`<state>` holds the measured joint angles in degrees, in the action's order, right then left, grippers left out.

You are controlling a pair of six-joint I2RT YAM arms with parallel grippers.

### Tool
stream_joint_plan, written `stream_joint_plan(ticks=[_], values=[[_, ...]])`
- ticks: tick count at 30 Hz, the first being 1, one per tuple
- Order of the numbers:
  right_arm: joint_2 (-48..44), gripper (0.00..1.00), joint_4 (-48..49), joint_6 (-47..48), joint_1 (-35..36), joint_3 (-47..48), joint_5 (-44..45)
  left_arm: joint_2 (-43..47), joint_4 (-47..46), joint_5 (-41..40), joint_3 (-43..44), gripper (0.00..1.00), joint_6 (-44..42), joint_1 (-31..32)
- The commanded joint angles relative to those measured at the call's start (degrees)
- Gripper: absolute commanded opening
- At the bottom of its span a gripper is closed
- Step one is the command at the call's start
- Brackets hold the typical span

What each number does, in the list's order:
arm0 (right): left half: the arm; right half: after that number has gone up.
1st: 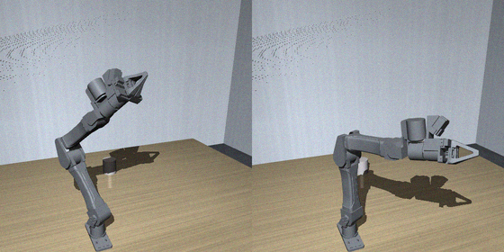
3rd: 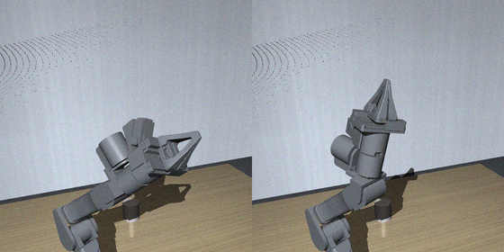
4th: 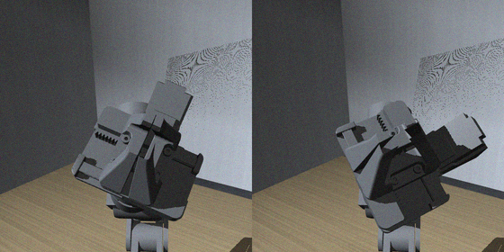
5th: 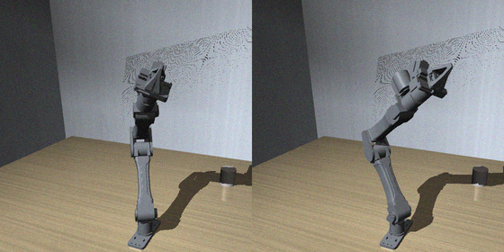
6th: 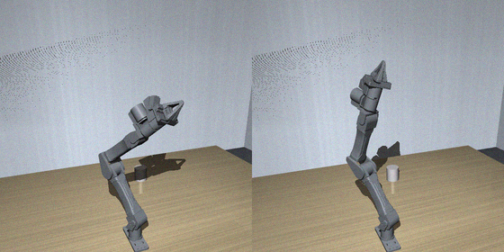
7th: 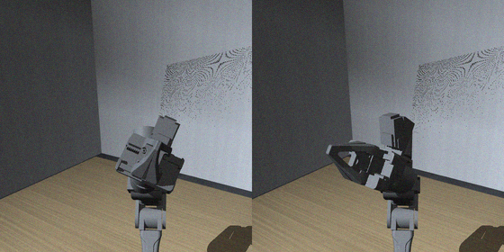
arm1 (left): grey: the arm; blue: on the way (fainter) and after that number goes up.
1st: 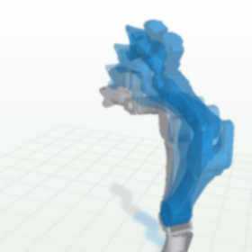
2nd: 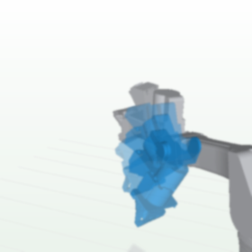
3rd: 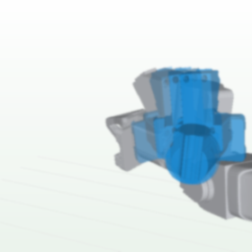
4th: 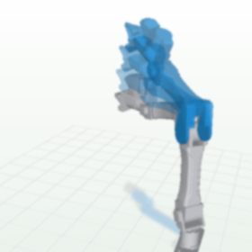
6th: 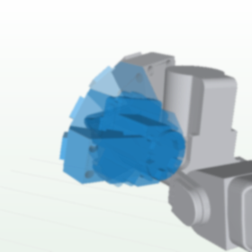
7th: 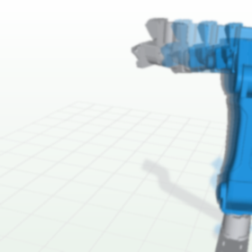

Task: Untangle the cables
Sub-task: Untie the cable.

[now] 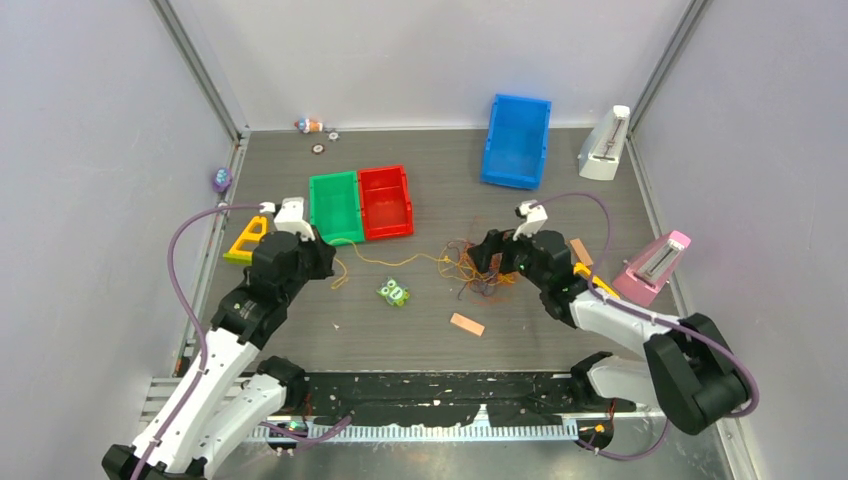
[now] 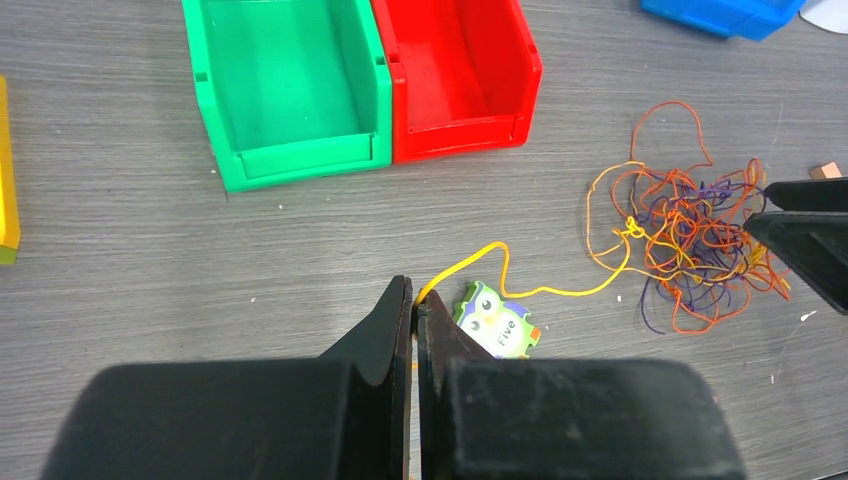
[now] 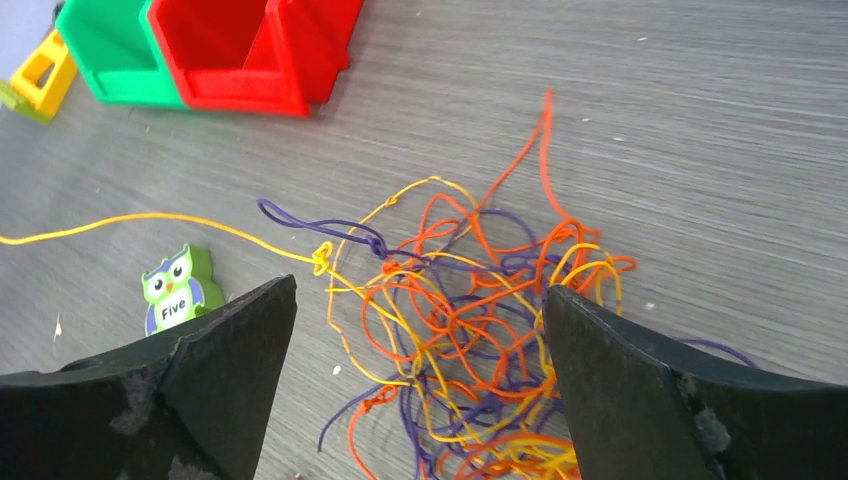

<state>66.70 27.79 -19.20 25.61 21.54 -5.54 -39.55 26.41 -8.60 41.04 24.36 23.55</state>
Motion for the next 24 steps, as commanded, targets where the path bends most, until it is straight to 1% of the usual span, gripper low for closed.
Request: stream_joint_plan(ticks=[1,4,5,6,7,11,13,14,15,16,17,18,20,24], values=[[4.2,1.00,-1.6,3.5,3.6,6.4,0.2,0.4,-1.3,-1.8,3.1,0.00,-1.6,-0.3],[8.5,1.00,-6.8,4.4,6.5,10.8,4.7,0.6,-0.4,-3.1,3.7,0.00,-1.6,-0.2],[9.7,1.00,-8.0,4.3,6.7,11.8,5.0,1.0,-0.2,-3.5,3.8,0.00,-1.5,-0.3],[11.8,1.00,-10.7,4.2,7.1,13.8,7.9,1.4,0.0,-4.0,3.7,0.00,-1.4,-0.2],[14.0,1.00,-12.0,3.8,7.2,14.7,9.1,2.0,0.1,-4.8,3.6,0.00,-1.2,-0.3],[19.0,1.00,-20.0,2.4,7.2,19.7,16.6,4.0,-0.1,-7.4,3.0,0.00,-1.8,-0.3],[20.9,0.95,-23.5,1.9,7.2,21.8,20.6,3.5,1.6,-9.4,4.2,0.00,-3.3,-0.2],[21.3,0.80,-25.3,1.2,7.1,22.7,23.8,3.1,3.1,-11.4,5.3,0.00,-3.6,-0.3],[21.9,0.71,-26.1,0.8,6.9,23.1,25.0,2.5,4.9,-14.2,6.5,0.00,-3.5,-0.3],[21.9,0.57,-27.1,-0.2,6.3,23.2,26.7,2.1,6.6,-16.6,7.7,0.00,-3.1,-0.3],[21.7,0.50,-27.4,-0.7,5.5,23.1,27.3,1.9,8.0,-19.8,8.8,0.00,-2.3,-0.5],[21.4,0.39,-27.4,-1.9,5.1,22.5,27.5,1.9,8.8,-21.3,9.2,0.00,-1.5,-0.7],[20.0,0.32,-26.8,-3.3,3.4,21.0,27.8,2.4,9.1,-22.4,9.3,0.00,-0.4,-1.8],[14.9,0.22,-25.9,-7.5,-0.2,17.2,30.6,2.7,12.0,-26.5,9.4,0.00,4.9,-6.0]])
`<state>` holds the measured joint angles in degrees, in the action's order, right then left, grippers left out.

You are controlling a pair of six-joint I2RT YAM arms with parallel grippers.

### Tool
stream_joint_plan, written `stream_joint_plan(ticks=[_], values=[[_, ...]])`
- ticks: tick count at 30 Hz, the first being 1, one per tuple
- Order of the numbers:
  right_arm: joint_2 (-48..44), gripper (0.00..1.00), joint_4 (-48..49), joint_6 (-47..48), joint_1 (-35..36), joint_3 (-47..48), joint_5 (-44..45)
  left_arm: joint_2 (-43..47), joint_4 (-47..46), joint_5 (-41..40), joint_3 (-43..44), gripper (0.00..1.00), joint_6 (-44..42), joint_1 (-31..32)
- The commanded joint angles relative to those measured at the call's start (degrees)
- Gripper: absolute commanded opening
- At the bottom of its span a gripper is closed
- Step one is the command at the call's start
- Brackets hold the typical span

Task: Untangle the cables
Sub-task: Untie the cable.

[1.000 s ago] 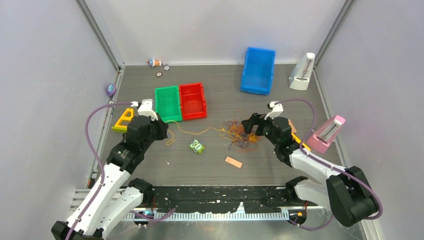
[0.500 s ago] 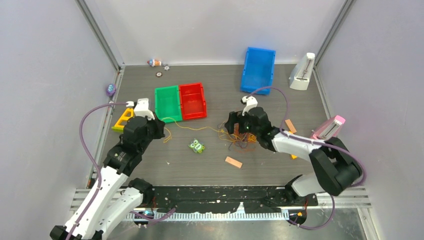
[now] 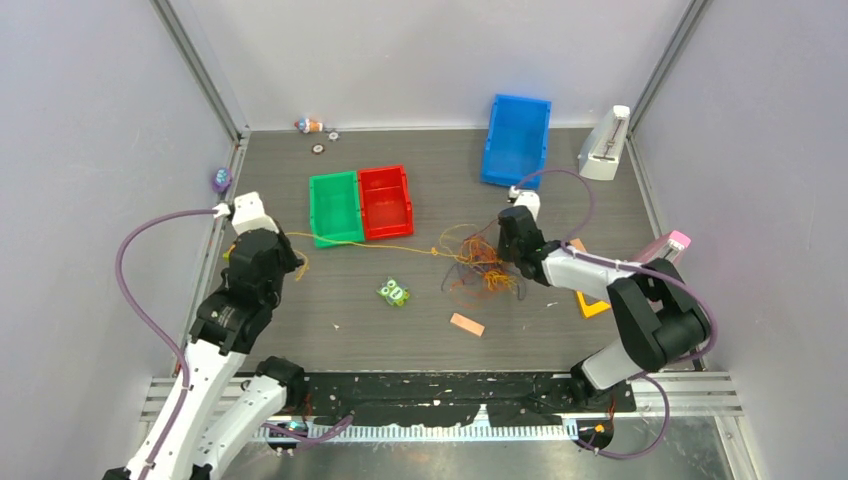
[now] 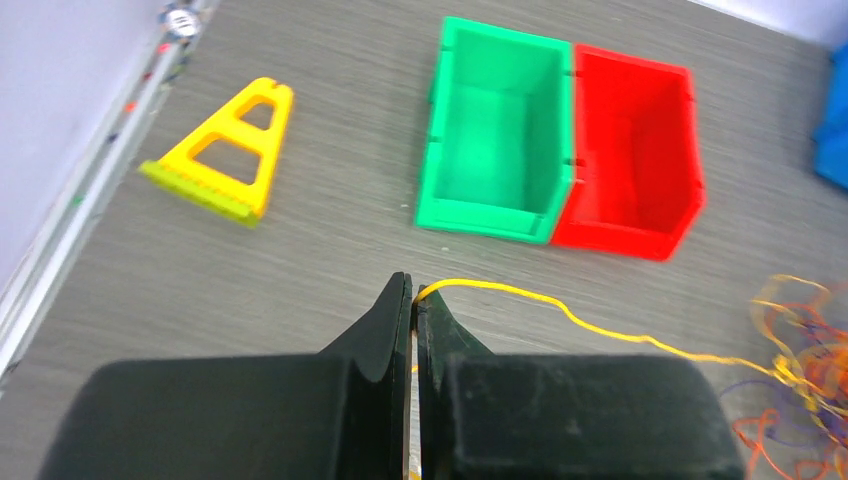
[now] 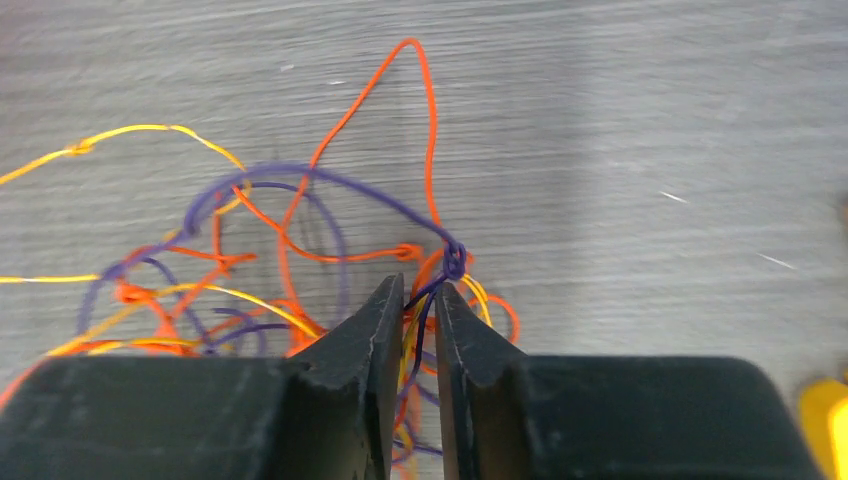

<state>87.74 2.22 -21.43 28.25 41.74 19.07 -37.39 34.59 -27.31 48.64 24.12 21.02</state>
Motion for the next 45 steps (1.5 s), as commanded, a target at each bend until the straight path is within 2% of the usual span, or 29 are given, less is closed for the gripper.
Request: stream_joint_plan(ticks=[1,5,12,15,19,24,25,28,30,31,32,33,39,45], values=[[-6.9,0.19,0.6,-5.9,-4.2,-3.8,5.9,0.5,4.6,-8.3,1.7,0.00,6.6,-5.0],[-11.9,0.06,4.0,-7.3,-6.0,-8.5,5.4,1.1,4.0,-5.7,0.4,0.00,9.9,-9.1],[-15.5,0.06,10.8,-4.2,-6.0,-10.9,-4.6,-1.7,-5.3,15.4,-5.1,0.00,5.3,-9.1],[-15.2,0.06,13.0,-3.2,-6.0,-11.2,-8.7,-3.6,-5.5,16.1,-6.0,0.00,5.2,-8.9],[-14.3,0.06,15.3,-3.0,-6.0,-11.2,-13.4,-6.4,-5.7,17.1,-7.3,0.06,4.6,-8.7],[-13.2,0.06,16.3,-3.2,-5.9,-10.8,-16.1,-12.0,-7.0,23.5,-9.4,0.16,4.6,-8.6],[-12.7,0.06,16.3,-3.2,-5.9,-10.7,-16.3,-12.9,-7.2,23.5,-9.8,0.20,4.9,-8.6],[-12.3,0.06,16.2,-3.0,-5.9,-10.4,-16.9,-13.5,-9.7,23.9,-12.3,0.59,6.2,-8.4],[-12.4,0.07,16.3,-3.1,-5.9,-10.5,-17.0,-12.6,-13.0,24.9,-14.0,0.76,6.5,-7.6],[-12.5,0.07,16.4,-2.9,-5.9,-10.5,-16.9,-12.3,-14.5,25.3,-14.6,0.89,6.3,-6.4],[-12.6,0.07,16.5,-2.9,-5.9,-10.6,-17.0,-12.2,-16.4,25.5,-14.9,0.96,5.5,-4.8],[-12.6,0.07,16.8,-2.9,-5.9,-10.7,-17.1,-12.8,-18.3,26.3,-14.9,0.99,3.8,-2.7],[-12.8,0.07,17.1,-3.1,-5.9,-10.8,-17.7,-25.8,-17.8,22.7,-4.2,0.98,-7.9,13.2],[-13.0,0.07,17.2,-3.0,-5.9,-11.0,-17.8,-39.6,-19.1,24.4,5.6,0.91,-16.5,18.2]])
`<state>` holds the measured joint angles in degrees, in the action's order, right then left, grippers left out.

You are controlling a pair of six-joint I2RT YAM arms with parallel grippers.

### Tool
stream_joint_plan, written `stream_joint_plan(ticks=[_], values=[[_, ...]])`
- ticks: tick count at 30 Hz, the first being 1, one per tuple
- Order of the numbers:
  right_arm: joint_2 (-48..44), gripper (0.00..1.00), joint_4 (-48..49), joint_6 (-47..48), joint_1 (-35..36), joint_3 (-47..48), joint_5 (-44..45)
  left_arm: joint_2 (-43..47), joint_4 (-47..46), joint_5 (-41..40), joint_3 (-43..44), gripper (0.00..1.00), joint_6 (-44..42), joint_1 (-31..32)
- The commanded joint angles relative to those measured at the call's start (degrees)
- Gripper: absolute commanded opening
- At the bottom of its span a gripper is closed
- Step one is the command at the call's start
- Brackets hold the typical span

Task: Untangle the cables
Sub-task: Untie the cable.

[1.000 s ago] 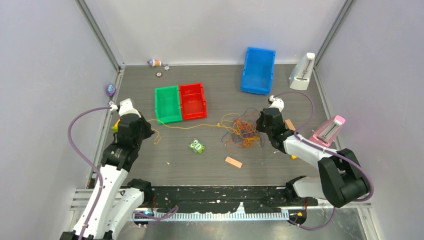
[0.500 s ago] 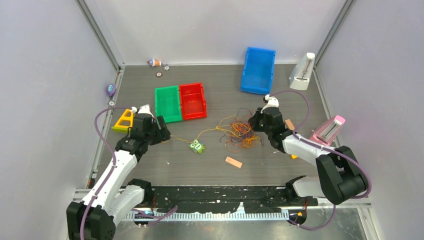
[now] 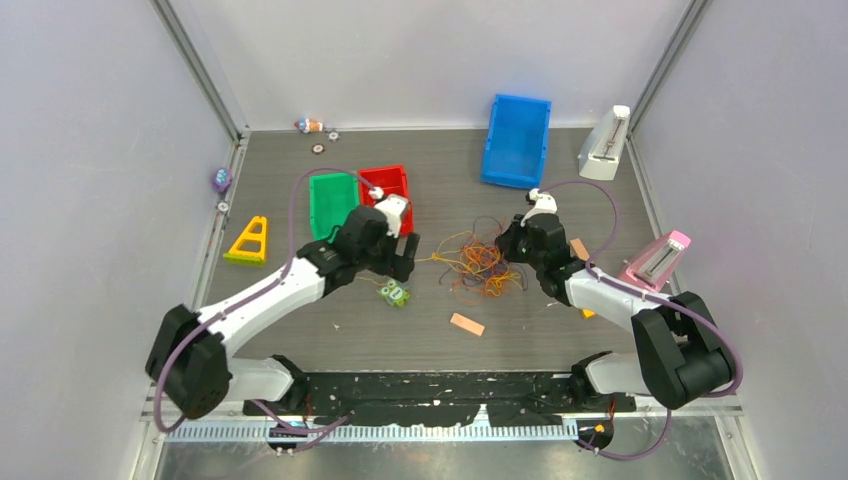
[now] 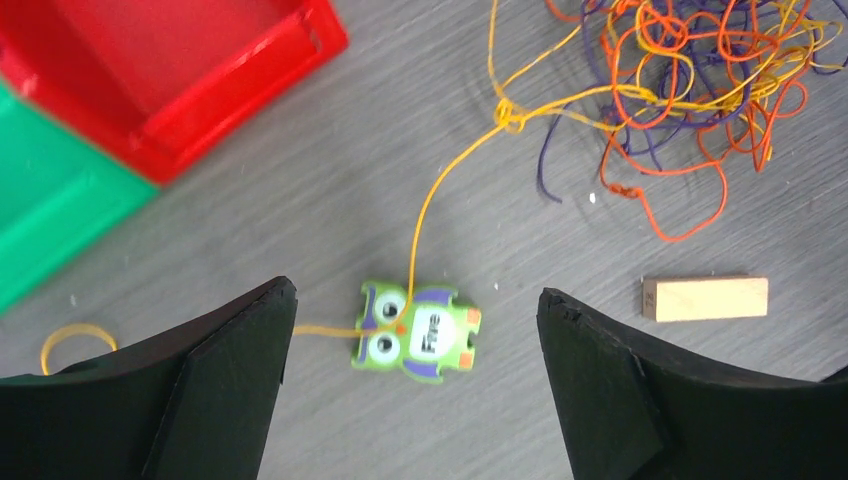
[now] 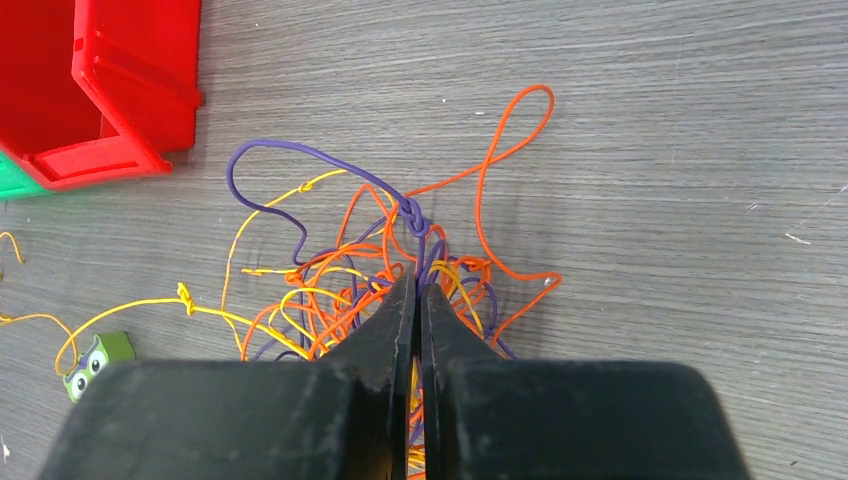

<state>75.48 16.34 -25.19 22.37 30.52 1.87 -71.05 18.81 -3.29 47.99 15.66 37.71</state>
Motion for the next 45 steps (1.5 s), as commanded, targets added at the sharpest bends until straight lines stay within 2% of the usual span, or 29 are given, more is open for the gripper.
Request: stream_joint_plan(ticks=[1,7,10,17,20,22,23,27,30,36,39,45], values=[[-0.7,0.07,3.1,0.7,-0.1,0.3,-0.7,-8.2,-2.6,0.2,8.2,0.90,-8.4,1.5],[-0.9,0.07,3.0,0.9,0.0,0.3,-0.7,-21.3,5.2,4.0,18.9,0.83,-10.4,1.8],[-0.9,0.07,3.0,0.7,0.0,0.3,-0.7,-26.1,6.8,8.9,21.8,0.81,-10.5,1.8],[-0.6,0.07,3.0,0.8,0.0,0.4,-0.5,-32.9,8.4,11.5,25.0,0.71,-10.1,1.8],[-0.7,0.07,2.8,0.7,-0.1,0.5,-0.1,-35.0,10.7,12.0,26.4,0.34,-10.5,1.8],[-0.6,0.07,2.2,0.7,-0.1,0.6,0.6,-33.9,10.1,11.0,25.6,0.02,-10.6,1.8],[-0.5,0.07,1.9,0.6,-0.1,0.7,1.8,-32.4,9.1,9.3,23.9,0.00,-10.1,1.8],[-0.1,0.06,-2.7,-0.9,-0.2,1.9,9.4,-20.5,-0.3,0.4,14.1,0.00,-7.5,1.4],[0.1,0.06,-7.4,-3.8,-0.7,2.8,15.3,-11.1,-5.9,-4.0,6.9,0.00,-1.7,-1.4],[-2.6,0.05,-9.4,-6.8,-1.4,1.4,22.4,5.8,-13.8,1.9,-6.5,0.00,10.5,-14.4],[-4.7,0.05,-9.9,-8.2,-1.6,0.2,25.6,11.6,-12.7,-0.7,-8.6,0.00,11.9,-16.4],[-11.5,0.05,-12.2,-13.1,-1.8,-3.4,35.7,19.9,-6.0,-11.9,-9.2,0.00,15.4,-18.2]])
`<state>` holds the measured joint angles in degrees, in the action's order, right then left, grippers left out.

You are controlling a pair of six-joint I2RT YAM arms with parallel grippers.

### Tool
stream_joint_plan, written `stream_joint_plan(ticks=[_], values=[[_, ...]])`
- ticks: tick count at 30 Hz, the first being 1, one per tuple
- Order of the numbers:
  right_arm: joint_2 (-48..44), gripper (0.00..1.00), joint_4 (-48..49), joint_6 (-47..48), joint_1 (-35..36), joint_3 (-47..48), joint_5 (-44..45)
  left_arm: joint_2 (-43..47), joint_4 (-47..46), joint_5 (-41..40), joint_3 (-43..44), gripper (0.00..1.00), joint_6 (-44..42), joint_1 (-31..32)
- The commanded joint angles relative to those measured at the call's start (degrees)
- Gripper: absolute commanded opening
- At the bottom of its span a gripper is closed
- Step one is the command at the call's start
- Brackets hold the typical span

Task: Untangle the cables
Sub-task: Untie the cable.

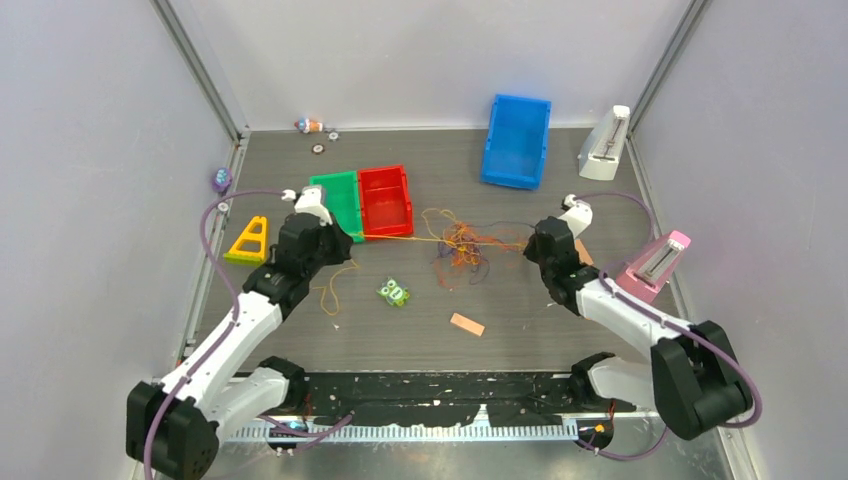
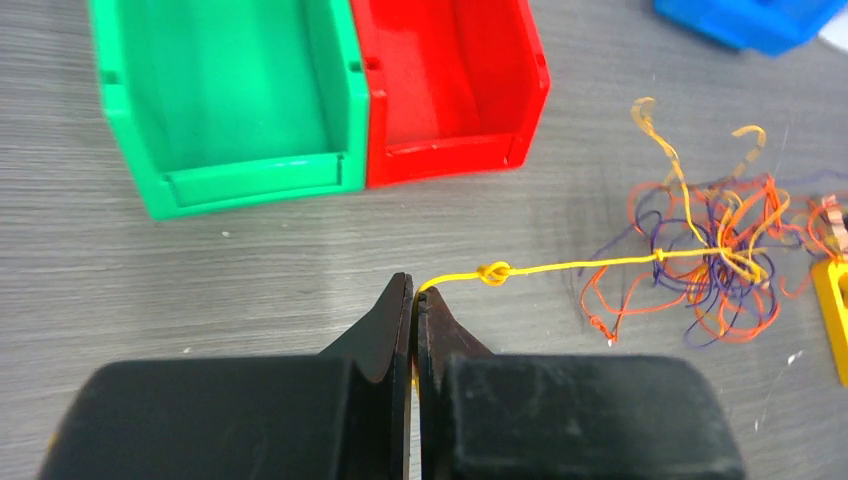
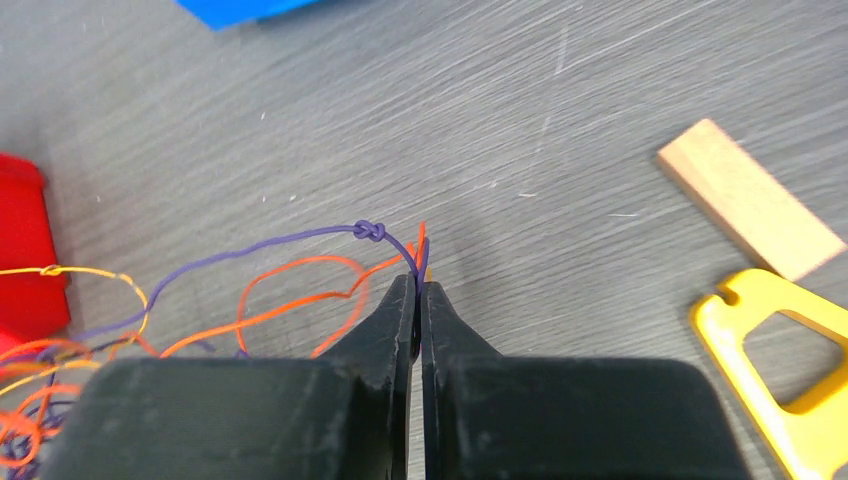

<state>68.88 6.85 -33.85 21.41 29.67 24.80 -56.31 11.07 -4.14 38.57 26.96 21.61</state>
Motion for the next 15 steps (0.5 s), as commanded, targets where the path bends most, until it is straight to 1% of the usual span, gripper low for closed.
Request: stream_joint_plan(ticks=[1,4,5,6,7,8,9,10,11,12,14,15], values=[[-5.7,0.05,-3.0,-5.1,-0.9,-3.1,15.2,6.4,2.4,-12.7,-0.2,0.00,5.0,-2.6],[-10.0,0.05,-2.7,-7.6,-0.9,-5.8,18.4,9.5,4.0,-17.6,-1.4,0.00,8.1,-3.9],[-10.7,0.05,-0.6,-6.6,-1.0,-6.4,18.0,9.9,3.7,-17.1,-1.6,0.00,7.8,-4.2],[-11.7,0.07,0.9,-4.7,-1.0,-7.4,14.0,9.5,3.0,-15.6,-1.5,0.00,7.2,-4.3],[-12.0,0.17,5.6,1.2,-1.0,-7.8,10.4,8.9,1.2,-10.9,-1.6,0.00,5.7,-4.3],[-12.1,0.29,8.1,4.6,-1.0,-8.3,0.6,8.1,-1.1,-5.8,-1.7,0.00,3.7,-4.3],[-11.8,0.63,12.0,8.9,-0.9,-8.4,-4.2,7.0,-3.2,-0.6,-1.7,0.00,2.1,-4.3],[-11.1,0.76,14.2,10.2,-0.9,-9.0,-12.1,5.6,-4.5,4.5,-1.4,0.00,0.9,-4.3],[-10.5,0.95,18.3,11.9,-0.9,-9.4,-15.4,4.2,-5.2,8.6,-0.7,0.00,0.2,-4.2],[-9.2,0.99,20.2,12.5,-0.9,-9.8,-22.3,3.0,-5.5,11.9,0.0,0.00,-0.5,-4.2],[-7.1,0.97,23.1,14.2,-0.2,-9.0,-29.5,0.8,-5.1,15.8,2.2,0.00,-1.8,-3.8],[-6.2,0.96,25.0,15.2,0.2,-8.8,-31.4,0.1,-4.5,16.9,3.0,0.00,-2.4,-3.5]])
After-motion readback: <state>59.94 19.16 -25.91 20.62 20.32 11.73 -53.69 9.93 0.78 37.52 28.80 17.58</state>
